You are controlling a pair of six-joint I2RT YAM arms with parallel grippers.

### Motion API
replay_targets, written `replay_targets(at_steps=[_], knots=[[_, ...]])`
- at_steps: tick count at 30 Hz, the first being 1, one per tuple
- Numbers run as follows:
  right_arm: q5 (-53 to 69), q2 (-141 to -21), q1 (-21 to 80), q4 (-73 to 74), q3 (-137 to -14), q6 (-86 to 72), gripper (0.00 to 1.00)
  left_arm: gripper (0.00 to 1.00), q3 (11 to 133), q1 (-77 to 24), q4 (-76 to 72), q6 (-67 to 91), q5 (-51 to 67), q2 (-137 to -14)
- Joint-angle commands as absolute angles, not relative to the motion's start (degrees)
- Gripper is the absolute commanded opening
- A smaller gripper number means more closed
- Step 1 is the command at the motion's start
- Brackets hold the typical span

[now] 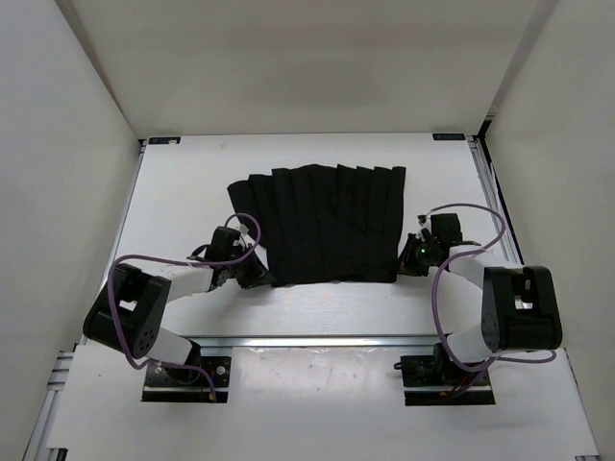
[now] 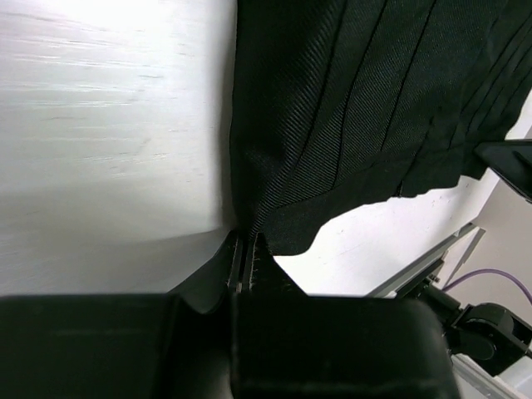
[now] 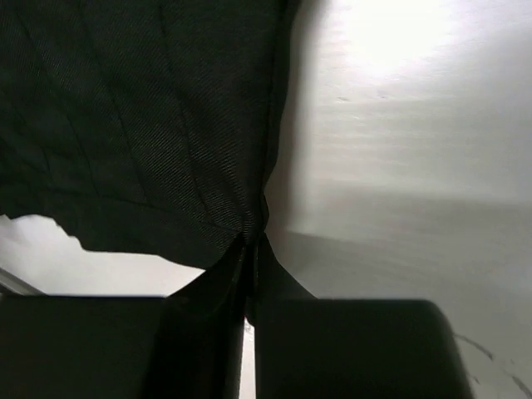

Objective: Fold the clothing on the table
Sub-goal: Fold the skirt

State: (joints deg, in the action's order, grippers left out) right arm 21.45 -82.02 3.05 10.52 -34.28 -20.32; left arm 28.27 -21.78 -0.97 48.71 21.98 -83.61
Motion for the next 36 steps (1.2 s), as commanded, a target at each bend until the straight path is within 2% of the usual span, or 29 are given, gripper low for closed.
replay_targets(at_steps=[1, 5, 10, 13, 15, 19, 23, 29, 32, 36], knots=[[23.6, -82.3, 5.0, 2.5, -37.1, -21.4, 0.00, 0.00, 27.2, -19.8, 2.0, 45.8, 22.1, -81.0], [22.9, -81.2, 7.0, 5.4, -47.5, -20.7, 0.00, 0.00, 34.3, -15.2, 3.6, 44.0, 23.8, -82.9], [20.0, -80.9, 6.7, 7.4, -58.9, -20.0, 0.00, 0.00, 52.0, -11.3, 5.7, 43.1, 25.6, -87.8], [19.2, -79.8, 6.2, 7.7, -60.6, -20.0, 0.00, 0.00, 58.1, -9.8, 7.1, 42.7, 26.5, -88.6], [20.7, -78.4, 5.7, 9.8, -59.9, -20.2, 0.00, 0.00, 57.7, -9.7, 8.0, 42.4, 27.8, -86.9], [22.4, -74.3, 6.6, 15.6, -51.9, -18.9, 0.00, 0.00, 48.4, -10.0, 8.4, 41.9, 29.1, -79.0], [24.5, -64.4, 9.3, 25.2, -44.5, -20.0, 0.00, 0.00, 38.6, -11.9, 12.4, 41.8, 31.5, -69.8], [26.8, -48.3, 10.5, 42.5, -42.5, -23.8, 0.00, 0.00, 29.2, -11.3, 19.9, 46.1, 33.1, -46.9], [26.2, -44.1, 9.8, 45.7, -44.6, -25.3, 0.00, 0.00, 31.9, -10.6, 22.3, 47.7, 31.3, -43.4], [26.2, -48.3, 6.7, 43.5, -49.5, -24.7, 0.00, 0.00, 40.8, -10.7, 23.8, 47.0, 26.2, -48.7]])
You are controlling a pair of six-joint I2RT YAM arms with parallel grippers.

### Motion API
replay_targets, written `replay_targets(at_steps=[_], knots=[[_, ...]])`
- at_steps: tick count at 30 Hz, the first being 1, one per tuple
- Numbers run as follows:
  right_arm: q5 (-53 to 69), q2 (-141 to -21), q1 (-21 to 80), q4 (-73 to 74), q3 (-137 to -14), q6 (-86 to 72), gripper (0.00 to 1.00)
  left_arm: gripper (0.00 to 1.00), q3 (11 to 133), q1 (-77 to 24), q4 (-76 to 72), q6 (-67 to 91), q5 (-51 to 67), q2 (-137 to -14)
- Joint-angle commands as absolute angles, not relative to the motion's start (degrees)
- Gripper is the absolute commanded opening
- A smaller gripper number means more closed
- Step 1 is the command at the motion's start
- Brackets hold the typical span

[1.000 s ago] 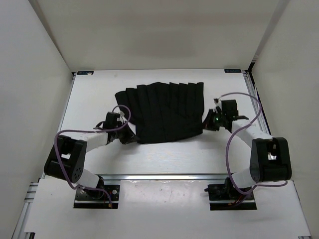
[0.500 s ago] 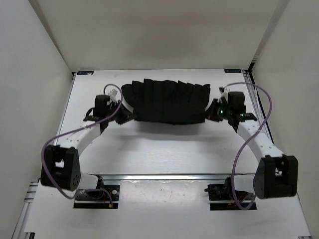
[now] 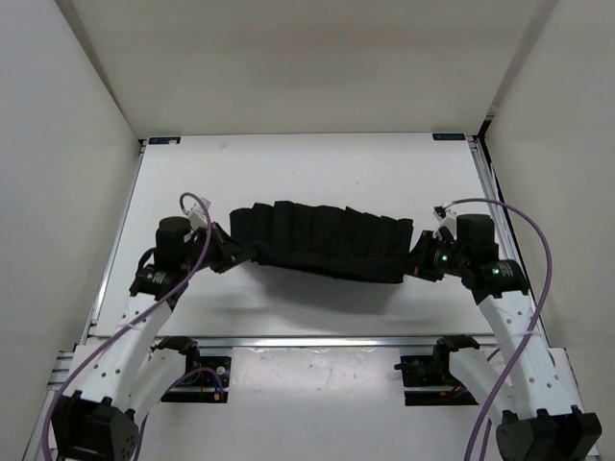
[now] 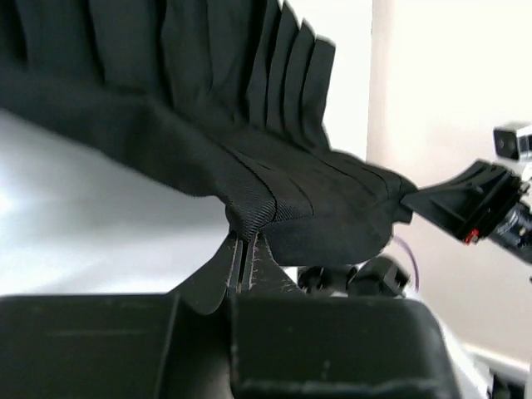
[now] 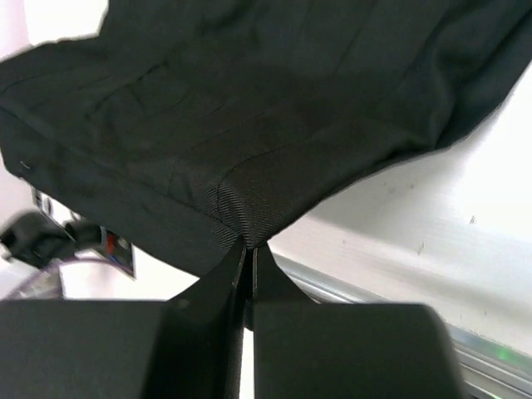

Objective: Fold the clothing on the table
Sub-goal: Fold the skirt

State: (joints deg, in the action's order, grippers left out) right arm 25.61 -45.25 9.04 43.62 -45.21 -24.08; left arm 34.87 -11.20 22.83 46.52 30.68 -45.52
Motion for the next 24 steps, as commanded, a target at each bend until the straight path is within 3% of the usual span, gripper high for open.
replay_targets(at_steps=[1, 10, 16, 24], knots=[[27.8, -51.1, 4.8, 40.9, -50.3, -24.4, 0.00, 0.00, 43.0, -10.5, 23.0, 46.3, 25.5, -51.4], [30.6, -73.5, 0.3, 16.0, -53.1, -29.5, 0.00, 0.00, 56.3, -12.3, 18.9, 43.3, 16.0, -80.2], [29.1, -85.2, -2.9, 13.8, -59.3, -28.1, 0.00, 0.00, 63.4, -11.7, 18.4, 44.0, 12.3, -94.3], [29.9, -96.2, -4.0, 15.0, -66.8, -26.7, 0.00, 0.00, 67.3, -10.9, 18.0, 45.4, 11.4, -102.5]])
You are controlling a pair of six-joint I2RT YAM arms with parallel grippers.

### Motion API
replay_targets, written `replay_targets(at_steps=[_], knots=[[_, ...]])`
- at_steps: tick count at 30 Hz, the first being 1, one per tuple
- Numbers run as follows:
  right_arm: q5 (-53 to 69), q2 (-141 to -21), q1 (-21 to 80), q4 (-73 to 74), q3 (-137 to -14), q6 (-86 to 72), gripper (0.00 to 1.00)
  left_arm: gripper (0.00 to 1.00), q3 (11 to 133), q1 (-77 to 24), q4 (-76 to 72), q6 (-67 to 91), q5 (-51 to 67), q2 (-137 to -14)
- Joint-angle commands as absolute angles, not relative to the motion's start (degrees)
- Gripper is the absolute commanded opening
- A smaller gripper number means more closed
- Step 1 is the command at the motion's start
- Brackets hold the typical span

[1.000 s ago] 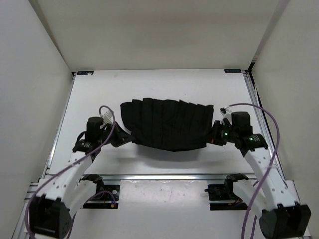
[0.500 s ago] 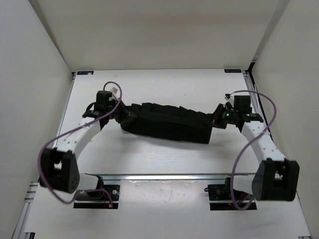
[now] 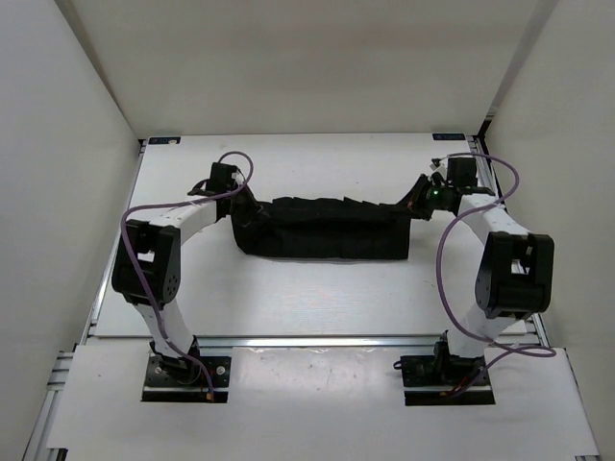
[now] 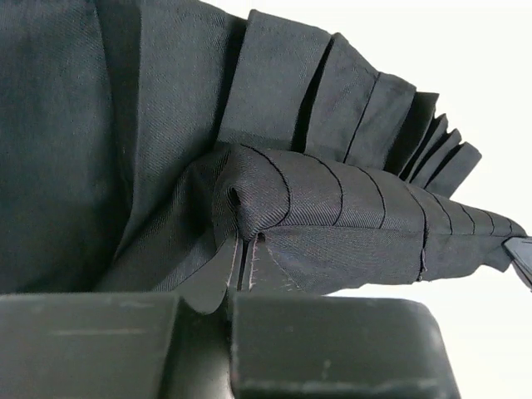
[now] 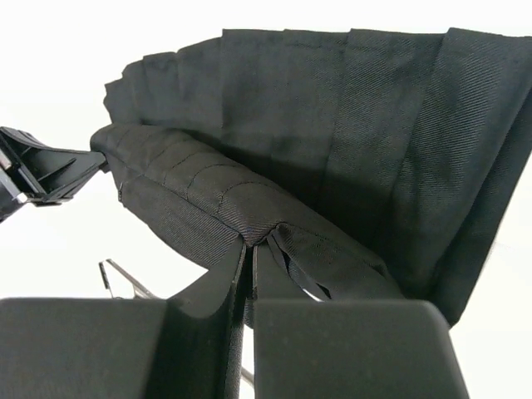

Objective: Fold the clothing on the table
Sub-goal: Fold the skirt

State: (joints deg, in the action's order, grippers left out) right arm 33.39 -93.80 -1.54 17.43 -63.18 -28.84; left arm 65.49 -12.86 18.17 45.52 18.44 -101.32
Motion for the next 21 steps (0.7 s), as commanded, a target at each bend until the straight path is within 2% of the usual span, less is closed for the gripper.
replay_targets(at_steps=[1, 3, 4, 6, 8, 10, 11, 14, 16, 21], knots=[[30.0, -97.5, -4.0, 14.5, -68.0, -26.5, 0.00, 0.00, 67.8, -10.8, 17.6, 46.0, 12.0, -103.7], [30.2, -99.7, -4.1, 13.5, -69.2, -26.4, 0.03, 0.02, 68.4, -10.6, 14.7, 47.4, 12.5, -105.0], [30.5, -101.0, -4.4, 11.9, -69.7, -26.9, 0.11, 0.07, 68.4, -10.1, 13.2, 48.9, 13.4, -105.7], [32.3, -102.5, -4.9, 8.0, -70.2, -29.1, 0.26, 0.26, 68.5, -9.2, 6.0, 53.5, 16.1, -106.3], [32.6, -103.3, -5.7, 3.6, -70.9, -31.0, 0.29, 0.37, 70.7, -8.4, 2.4, 57.2, 17.4, -106.6], [31.6, -103.4, -5.5, 1.7, -72.0, -31.3, 0.43, 0.44, 74.6, -7.6, 1.7, 58.2, 17.8, -107.7], [30.5, -102.7, -5.6, 1.5, -72.9, -30.8, 0.43, 0.48, 77.7, -7.4, 2.5, 58.1, 17.8, -108.3], [30.4, -101.1, -4.7, 3.9, -75.8, -29.4, 0.44, 0.50, 80.1, -6.5, 3.1, 58.3, 19.6, -106.7], [29.8, -98.9, -2.1, 5.9, -76.2, -27.9, 0.42, 0.50, 78.0, -6.0, 2.5, 57.7, 19.8, -103.5], [24.5, -95.5, 6.0, 12.1, -74.5, -21.8, 0.42, 0.48, 63.5, -7.2, 0.7, 54.6, 19.8, -93.4]])
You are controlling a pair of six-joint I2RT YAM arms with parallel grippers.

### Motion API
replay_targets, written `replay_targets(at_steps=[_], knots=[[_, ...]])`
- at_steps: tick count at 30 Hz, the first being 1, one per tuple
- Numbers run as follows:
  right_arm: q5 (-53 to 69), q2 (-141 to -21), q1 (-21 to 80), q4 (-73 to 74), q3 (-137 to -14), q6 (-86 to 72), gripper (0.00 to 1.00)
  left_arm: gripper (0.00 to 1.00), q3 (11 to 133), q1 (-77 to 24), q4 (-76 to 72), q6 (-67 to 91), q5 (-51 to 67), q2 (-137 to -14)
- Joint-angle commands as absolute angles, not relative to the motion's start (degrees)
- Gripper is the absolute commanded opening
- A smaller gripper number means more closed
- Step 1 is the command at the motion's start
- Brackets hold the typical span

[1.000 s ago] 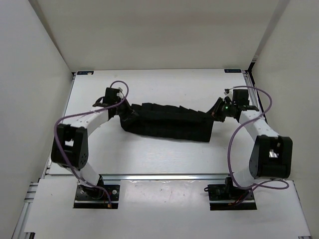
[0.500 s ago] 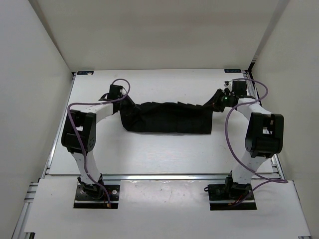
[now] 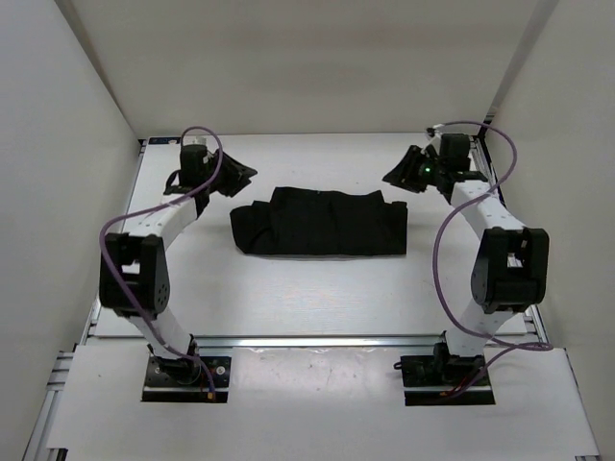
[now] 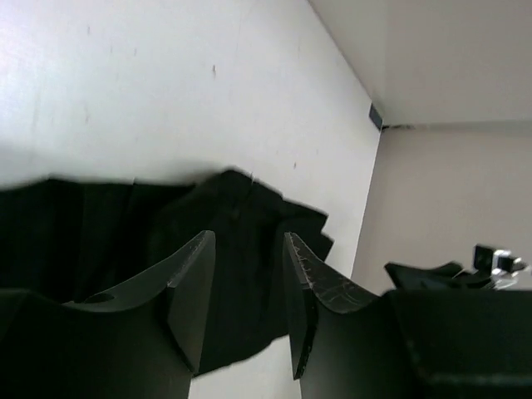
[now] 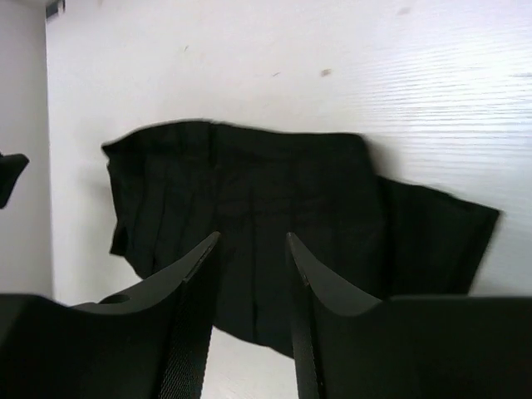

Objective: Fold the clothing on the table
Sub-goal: Fold the skirt

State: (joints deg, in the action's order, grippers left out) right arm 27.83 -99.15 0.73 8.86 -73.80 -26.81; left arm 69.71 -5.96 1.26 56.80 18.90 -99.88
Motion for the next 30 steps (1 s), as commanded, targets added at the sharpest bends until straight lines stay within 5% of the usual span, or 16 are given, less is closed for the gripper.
replay_targets(at_steps=[1, 7, 17, 30], knots=[[23.9, -95.1, 8.1, 12.0, -73.4, -20.5, 0.42, 0.49, 62.0, -8.2, 1.1, 53.0, 19.3, -91.3], [24.3, -98.7, 12.0, 14.9, -73.6, -19.4, 0.44, 0.53, 50.9, -13.8, 3.0, 37.0, 10.9, -85.0], [26.9, -105.4, 12.2, 26.5, -78.8, -15.7, 0.41, 0.57, 55.5, -16.2, 5.5, 15.0, 7.5, -89.1], [27.6, -101.0, 7.2, 27.8, -76.3, -15.8, 0.43, 0.56, 53.7, -19.1, 1.4, 9.7, 4.8, -95.1]])
